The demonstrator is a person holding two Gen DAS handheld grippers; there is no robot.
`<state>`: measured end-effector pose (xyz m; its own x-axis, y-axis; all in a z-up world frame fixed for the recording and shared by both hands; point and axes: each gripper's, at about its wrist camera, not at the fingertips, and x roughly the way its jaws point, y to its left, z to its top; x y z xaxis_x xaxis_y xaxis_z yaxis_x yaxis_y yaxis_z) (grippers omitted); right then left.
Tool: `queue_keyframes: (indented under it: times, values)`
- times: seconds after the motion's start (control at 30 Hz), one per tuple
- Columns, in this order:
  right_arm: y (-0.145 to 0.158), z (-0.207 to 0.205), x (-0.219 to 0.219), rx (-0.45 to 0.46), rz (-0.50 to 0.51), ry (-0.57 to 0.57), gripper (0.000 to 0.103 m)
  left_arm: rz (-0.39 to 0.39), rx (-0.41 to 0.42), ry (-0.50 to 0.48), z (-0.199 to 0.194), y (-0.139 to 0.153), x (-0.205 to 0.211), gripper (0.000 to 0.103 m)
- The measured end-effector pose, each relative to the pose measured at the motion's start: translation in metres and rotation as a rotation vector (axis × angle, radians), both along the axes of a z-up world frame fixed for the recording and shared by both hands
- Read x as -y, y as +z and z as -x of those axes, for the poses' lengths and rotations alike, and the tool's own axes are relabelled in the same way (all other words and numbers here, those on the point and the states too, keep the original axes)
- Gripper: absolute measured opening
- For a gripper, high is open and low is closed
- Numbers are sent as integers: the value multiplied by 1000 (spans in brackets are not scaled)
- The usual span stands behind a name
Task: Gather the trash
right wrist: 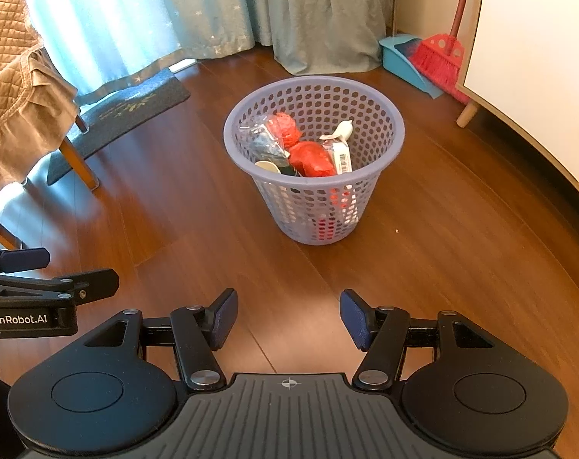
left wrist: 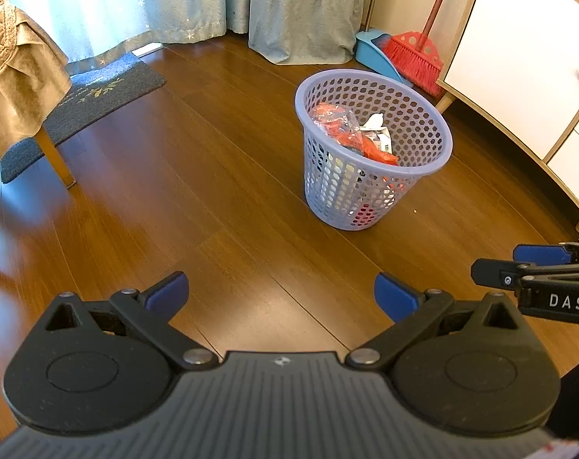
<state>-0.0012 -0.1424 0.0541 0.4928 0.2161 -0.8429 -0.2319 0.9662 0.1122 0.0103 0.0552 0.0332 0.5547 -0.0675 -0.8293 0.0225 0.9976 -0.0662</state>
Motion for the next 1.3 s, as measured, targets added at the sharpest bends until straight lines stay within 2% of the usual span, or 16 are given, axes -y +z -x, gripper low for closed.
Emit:
queue_keyframes:
  times: [1.3]
  values:
    - [0, -3, -10, 0, -9, 21, 56, 10, -2, 4, -3, -4, 3, 102]
